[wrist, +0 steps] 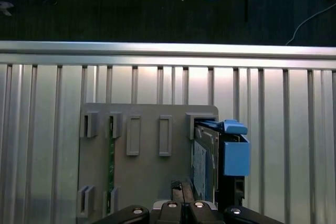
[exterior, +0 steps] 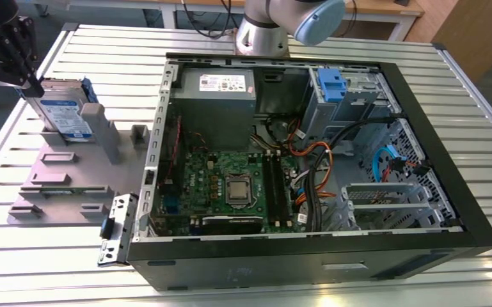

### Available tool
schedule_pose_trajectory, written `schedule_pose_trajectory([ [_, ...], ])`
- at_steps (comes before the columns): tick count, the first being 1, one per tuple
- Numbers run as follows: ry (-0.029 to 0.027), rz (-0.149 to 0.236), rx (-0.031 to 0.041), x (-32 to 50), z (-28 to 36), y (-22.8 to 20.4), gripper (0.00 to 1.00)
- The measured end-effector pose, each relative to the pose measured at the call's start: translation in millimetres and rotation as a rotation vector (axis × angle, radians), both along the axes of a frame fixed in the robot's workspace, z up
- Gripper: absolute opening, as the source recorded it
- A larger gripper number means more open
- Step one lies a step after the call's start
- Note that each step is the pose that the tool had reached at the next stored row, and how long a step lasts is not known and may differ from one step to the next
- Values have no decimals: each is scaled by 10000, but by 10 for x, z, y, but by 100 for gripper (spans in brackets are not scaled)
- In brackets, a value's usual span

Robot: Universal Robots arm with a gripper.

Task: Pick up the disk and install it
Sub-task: 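Pick up the disk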

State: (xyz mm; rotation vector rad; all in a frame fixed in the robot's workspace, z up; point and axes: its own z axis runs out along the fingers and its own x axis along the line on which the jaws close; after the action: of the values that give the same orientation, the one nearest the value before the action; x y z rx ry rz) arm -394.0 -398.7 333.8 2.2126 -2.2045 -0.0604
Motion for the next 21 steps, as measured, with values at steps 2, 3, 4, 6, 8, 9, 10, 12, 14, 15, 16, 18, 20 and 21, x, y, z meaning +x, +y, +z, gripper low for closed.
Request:
schedule_pose_trajectory([
  [2, 0, 32, 0, 0, 0, 0, 11],
  [3, 0, 47, 0, 0, 0, 0, 11],
  [4, 0, 64, 0, 0, 0, 0, 11],
  [6, 0, 96, 0, 0, 0, 0, 11],
  [8, 0, 128, 0, 0, 0, 0, 11],
  [9, 0, 144, 0, 0, 0, 0, 11],
  [10, 0, 160, 0, 0, 0, 0, 11],
  [12, -1, 191, 0, 0, 0, 0, 11],
  [14, 0, 222, 0, 0, 0, 0, 11],
  [15, 0, 237, 0, 0, 0, 0, 11],
  [16, 0, 253, 0, 0, 0, 0, 11],
  [18, 0, 285, 0, 0, 0, 0, 11],
  [20, 0, 315, 0, 0, 0, 0, 11],
  [21, 0, 331, 0, 0, 0, 0, 11],
])
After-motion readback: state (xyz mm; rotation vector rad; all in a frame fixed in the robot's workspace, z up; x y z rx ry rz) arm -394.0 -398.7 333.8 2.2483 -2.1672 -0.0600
